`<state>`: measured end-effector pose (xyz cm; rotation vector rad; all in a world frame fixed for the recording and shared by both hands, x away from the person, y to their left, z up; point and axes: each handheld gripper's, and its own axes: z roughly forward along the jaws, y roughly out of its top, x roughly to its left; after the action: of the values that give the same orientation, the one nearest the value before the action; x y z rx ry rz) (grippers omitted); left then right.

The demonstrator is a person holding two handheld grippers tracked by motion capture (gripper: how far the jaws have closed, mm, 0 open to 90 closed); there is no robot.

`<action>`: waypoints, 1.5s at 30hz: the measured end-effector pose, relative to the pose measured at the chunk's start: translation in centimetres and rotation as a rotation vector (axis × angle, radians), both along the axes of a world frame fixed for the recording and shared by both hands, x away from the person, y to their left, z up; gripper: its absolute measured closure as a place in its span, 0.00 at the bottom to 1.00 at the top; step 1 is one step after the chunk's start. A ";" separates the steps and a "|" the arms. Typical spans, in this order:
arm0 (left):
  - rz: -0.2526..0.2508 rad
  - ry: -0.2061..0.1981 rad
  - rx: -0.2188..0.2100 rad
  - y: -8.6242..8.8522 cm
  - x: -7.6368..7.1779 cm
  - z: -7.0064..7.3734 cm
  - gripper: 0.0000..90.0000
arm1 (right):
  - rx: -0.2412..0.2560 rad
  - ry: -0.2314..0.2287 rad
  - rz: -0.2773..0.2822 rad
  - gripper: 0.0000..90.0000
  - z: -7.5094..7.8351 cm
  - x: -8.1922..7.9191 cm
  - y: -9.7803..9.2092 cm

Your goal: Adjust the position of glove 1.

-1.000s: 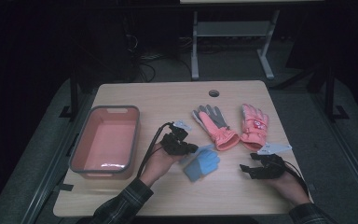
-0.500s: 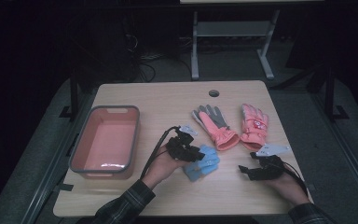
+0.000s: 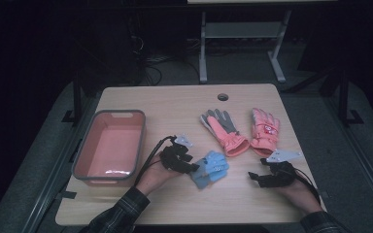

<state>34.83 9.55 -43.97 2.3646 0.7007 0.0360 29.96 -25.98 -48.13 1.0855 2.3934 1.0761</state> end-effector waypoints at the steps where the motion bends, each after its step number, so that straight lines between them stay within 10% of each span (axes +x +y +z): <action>1: 0.009 0.006 -0.009 -0.1 -0.1 -0.3 0.56 | 0.001 0.000 0.000 0.27 0.0 0.0 0.0; 12: -0.008 0.008 0.000 -0.5 -0.1 -1.3 0.92 | 0.002 0.001 -0.002 0.27 0.0 0.0 0.1; 17: 0.000 0.014 0.009 -0.7 -0.2 -0.8 0.97 | 0.001 0.001 -0.002 0.27 0.0 0.0 0.1; 25: 0.083 0.060 -0.124 -0.4 -1.1 1.7 0.98 | 0.002 0.002 -0.002 0.27 0.0 0.0 0.1; 31: 0.080 0.062 -0.115 -1.6 -2.5 1.7 0.98 | 0.002 0.002 -0.002 0.27 0.0 0.0 0.1; 39: 0.028 0.054 -0.039 -2.5 -3.1 0.6 0.92 | 0.002 0.002 -0.002 0.27 0.0 0.0 0.1; 45: 0.004 -0.004 -0.024 -2.8 -2.9 1.3 0.54 | 0.002 0.002 -0.002 0.27 0.0 0.0 0.1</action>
<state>31.94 6.74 -42.69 2.3396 0.7000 0.0331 29.97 -25.91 -48.14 1.0903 2.3929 1.0770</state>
